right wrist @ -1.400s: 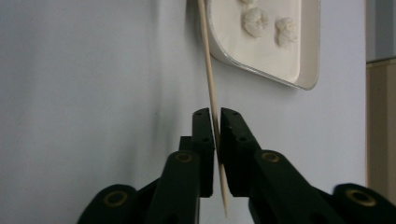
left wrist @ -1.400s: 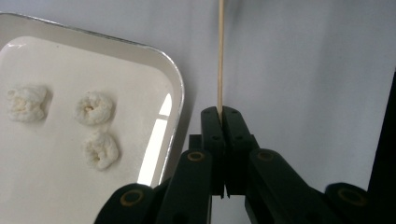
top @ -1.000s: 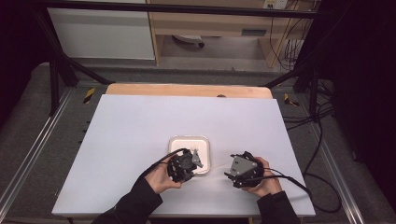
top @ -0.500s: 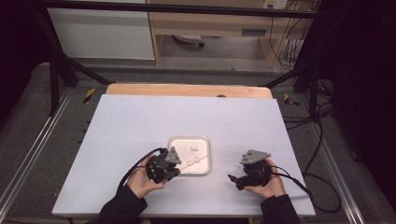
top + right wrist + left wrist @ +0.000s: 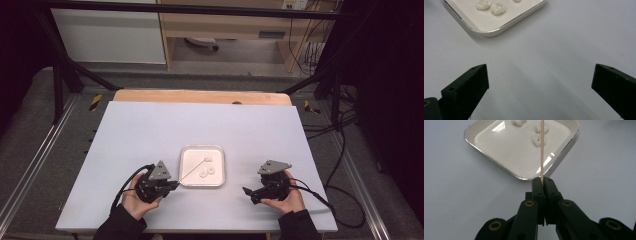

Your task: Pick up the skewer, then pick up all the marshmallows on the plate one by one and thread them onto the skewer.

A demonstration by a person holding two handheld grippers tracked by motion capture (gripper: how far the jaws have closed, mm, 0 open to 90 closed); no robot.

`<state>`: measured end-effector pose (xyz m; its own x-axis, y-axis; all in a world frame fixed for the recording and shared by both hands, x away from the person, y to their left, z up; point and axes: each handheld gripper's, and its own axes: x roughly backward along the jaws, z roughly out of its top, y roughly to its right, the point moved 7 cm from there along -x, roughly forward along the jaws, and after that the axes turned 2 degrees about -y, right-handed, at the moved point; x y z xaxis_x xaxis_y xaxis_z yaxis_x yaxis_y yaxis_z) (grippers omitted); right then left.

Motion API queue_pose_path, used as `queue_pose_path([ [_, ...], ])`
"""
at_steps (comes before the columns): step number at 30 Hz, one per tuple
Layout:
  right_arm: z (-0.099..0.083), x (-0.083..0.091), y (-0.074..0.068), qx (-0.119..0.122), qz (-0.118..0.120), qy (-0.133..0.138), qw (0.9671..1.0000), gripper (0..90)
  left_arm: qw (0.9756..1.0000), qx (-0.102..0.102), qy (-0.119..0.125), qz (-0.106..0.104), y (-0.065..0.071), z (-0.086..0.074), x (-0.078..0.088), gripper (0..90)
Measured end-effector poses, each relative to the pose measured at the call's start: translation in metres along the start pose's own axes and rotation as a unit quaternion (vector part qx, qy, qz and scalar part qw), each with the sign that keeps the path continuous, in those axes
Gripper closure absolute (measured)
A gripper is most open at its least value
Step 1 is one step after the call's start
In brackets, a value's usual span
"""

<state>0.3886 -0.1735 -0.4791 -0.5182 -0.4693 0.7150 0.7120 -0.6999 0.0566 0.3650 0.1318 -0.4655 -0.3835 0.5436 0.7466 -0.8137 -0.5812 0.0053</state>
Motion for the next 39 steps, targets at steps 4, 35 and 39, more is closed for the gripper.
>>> queue_pose_path([
  [4, 0.004, 0.001, 0.0, -0.015, 0.004, 0.011, 0.9998, 1.7, 0.9997, 0.017, 0.014, 0.008, -0.004, -0.011, 0.004, 88.6],
  [35, 0.079, -0.042, -0.021, -0.051, 0.018, 0.049, 0.9974, 1.2, 0.9971, 0.055, 0.051, 0.015, -0.015, -0.032, 0.014, 88.5],
  [39, 0.084, -0.051, -0.023, -0.053, 0.022, 0.047, 0.9973, 1.5, 0.9969, 0.057, 0.052, 0.014, -0.015, -0.033, 0.014, 88.5],
])
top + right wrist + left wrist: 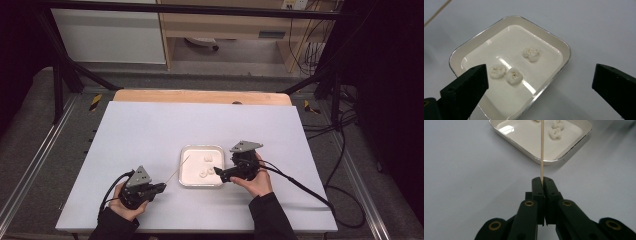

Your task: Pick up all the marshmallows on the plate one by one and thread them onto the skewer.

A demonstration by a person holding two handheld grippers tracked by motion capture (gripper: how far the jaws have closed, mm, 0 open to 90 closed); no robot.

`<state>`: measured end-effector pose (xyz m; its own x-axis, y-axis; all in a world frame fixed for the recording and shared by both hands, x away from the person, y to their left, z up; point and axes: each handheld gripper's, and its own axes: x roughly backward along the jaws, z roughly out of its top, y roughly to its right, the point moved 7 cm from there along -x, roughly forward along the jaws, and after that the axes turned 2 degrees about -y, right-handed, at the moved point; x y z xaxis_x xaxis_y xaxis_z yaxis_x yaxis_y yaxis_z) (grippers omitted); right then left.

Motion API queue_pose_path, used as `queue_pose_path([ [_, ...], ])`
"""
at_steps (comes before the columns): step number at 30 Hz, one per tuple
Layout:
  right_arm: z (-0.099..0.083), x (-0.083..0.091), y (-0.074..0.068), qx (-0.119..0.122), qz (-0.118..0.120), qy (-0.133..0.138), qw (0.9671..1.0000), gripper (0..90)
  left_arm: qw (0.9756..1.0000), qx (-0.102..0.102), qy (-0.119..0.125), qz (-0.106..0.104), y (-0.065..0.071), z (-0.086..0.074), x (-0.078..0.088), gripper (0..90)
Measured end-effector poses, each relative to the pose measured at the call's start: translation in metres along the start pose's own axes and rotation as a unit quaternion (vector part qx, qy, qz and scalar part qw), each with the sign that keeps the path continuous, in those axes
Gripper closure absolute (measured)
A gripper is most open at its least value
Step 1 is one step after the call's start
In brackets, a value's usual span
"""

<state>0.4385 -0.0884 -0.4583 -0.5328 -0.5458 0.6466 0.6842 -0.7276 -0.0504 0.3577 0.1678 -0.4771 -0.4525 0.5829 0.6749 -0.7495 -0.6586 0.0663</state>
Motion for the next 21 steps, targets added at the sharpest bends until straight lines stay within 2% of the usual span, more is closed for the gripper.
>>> queue_pose_path([
  [4, 0.003, -0.01, -0.003, -0.013, 0.011, 0.009, 0.9998, 3.2, 1.0, 0.0, 0.0, -0.001, 0.001, 0.0, 0.0, 88.5],
  [10, 0.0, -0.026, -0.012, 0.005, 0.038, -0.007, 0.9992, 13.8, 1.0, 0.001, 0.0, -0.001, 0.001, 0.0, -0.001, 88.5],
  [15, -0.004, -0.032, -0.02, 0.021, 0.061, -0.01, 0.9979, 28.6, 1.0, 0.0, 0.002, -0.001, 0.002, 0.001, -0.001, 88.5],
  [21, -0.009, -0.036, -0.019, 0.037, 0.062, -0.024, 0.9971, 42.4, 1.0, 0.001, 0.002, -0.003, 0.002, 0.0, -0.003, 88.5],
])
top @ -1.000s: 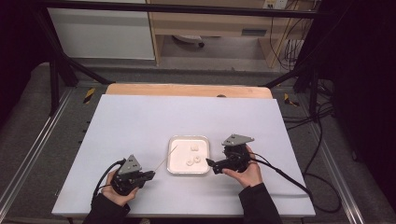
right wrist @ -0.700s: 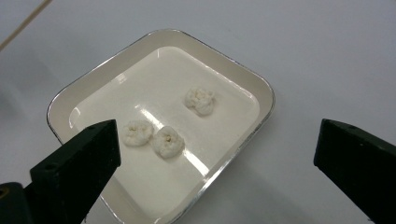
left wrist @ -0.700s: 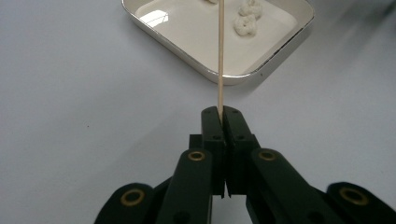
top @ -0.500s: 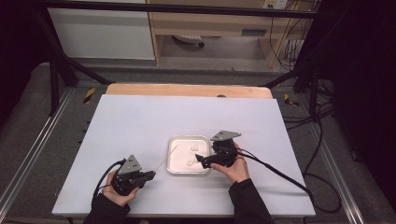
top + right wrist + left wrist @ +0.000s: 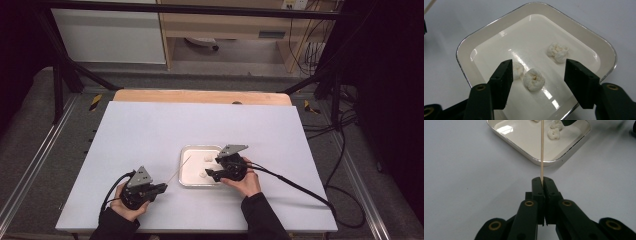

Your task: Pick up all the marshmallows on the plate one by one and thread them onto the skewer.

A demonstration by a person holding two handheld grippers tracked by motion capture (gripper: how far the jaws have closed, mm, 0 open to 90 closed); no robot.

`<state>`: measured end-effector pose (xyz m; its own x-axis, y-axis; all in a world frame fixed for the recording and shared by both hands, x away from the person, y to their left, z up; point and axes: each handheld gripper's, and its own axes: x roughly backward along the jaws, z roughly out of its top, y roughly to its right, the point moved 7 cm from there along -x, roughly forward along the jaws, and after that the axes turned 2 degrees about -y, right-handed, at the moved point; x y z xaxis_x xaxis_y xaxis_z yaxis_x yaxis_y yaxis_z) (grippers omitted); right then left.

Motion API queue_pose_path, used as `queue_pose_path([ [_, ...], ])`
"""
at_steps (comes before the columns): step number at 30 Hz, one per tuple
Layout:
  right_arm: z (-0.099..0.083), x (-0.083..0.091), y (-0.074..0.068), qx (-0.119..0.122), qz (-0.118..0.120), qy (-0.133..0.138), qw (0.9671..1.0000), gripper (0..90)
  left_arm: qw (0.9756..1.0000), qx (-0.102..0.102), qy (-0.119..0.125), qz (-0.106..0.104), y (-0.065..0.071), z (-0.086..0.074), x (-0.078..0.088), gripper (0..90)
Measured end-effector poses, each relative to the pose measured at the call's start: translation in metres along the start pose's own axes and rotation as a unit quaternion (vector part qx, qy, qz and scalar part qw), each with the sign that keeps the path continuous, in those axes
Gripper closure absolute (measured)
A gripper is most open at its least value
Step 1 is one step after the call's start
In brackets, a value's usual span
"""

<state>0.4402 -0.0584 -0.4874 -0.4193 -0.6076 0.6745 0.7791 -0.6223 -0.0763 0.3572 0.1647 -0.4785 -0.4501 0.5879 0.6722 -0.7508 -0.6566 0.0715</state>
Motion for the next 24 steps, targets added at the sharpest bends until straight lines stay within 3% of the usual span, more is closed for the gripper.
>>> queue_pose_path([
  [9, -0.0045, -0.0064, -0.0001, 0.009, 0.003, -0.009, 0.9999, 58.9, 1.0, 0.001, 0.001, 0.0, 0.0005, 0.0002, -0.0005, 88.5],
  [24, -0.0067, -0.0102, -0.0015, 0.014, 0.007, -0.008, 0.9998, 67.6, 1.0, 0.0, 0.001, -0.001, 0.0024, 0.0005, -0.0012, 88.5],
])
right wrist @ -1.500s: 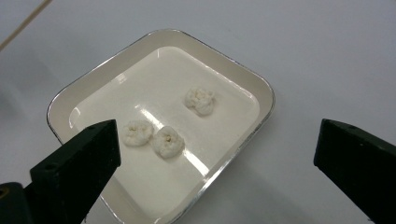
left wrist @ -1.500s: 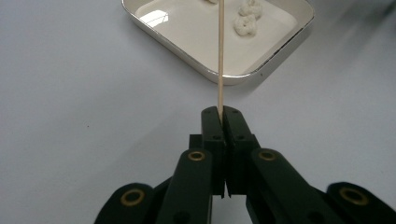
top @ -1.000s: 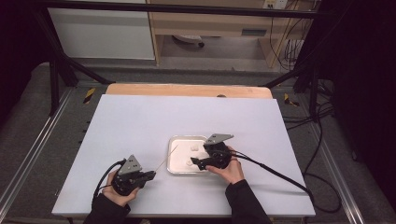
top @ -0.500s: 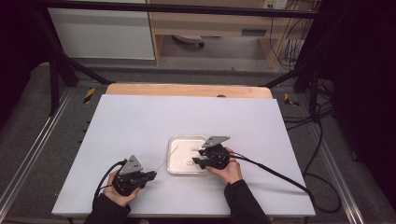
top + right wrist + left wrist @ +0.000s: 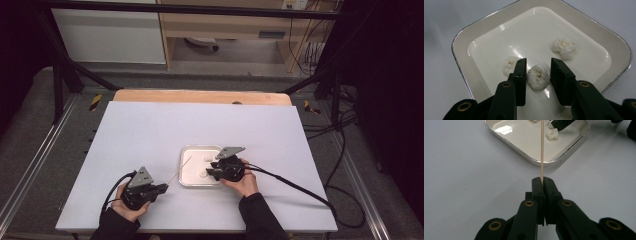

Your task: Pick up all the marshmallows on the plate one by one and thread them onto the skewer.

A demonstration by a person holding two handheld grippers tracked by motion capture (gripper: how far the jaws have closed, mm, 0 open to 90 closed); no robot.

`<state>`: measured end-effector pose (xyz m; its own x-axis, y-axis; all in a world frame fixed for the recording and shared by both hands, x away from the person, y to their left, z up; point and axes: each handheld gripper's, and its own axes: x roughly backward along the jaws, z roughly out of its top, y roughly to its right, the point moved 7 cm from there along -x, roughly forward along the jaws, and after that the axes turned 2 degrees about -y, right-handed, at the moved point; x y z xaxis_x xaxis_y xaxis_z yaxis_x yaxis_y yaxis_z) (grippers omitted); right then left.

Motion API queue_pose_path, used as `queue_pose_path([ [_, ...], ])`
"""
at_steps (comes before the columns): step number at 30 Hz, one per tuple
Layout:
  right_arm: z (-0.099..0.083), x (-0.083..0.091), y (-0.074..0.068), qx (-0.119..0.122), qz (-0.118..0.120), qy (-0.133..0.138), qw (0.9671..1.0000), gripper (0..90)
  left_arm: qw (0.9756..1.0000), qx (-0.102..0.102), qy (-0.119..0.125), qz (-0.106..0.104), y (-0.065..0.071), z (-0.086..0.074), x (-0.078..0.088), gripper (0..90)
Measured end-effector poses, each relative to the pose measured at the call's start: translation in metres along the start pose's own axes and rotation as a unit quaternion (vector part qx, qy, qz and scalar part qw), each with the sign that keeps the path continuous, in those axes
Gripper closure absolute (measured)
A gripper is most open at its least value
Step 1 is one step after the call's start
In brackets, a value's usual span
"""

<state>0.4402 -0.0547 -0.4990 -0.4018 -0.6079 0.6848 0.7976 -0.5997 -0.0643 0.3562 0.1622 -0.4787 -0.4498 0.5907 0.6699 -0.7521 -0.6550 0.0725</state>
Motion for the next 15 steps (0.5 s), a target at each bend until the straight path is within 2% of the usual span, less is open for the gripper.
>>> queue_pose_path([
  [7, 0.001, 0.001, 0.001, -0.008, -0.002, 0.003, 1.0, 70.7, 1.0, -0.002, 0.003, 0.0, 0.001, 0.0, 0.0, 88.5],
  [15, 0.012, 0.017, 0.0, -0.021, 0.011, 0.029, 0.9993, 71.2, 1.0, -0.001, 0.008, 0.002, 0.002, 0.001, 0.001, 88.5],
])
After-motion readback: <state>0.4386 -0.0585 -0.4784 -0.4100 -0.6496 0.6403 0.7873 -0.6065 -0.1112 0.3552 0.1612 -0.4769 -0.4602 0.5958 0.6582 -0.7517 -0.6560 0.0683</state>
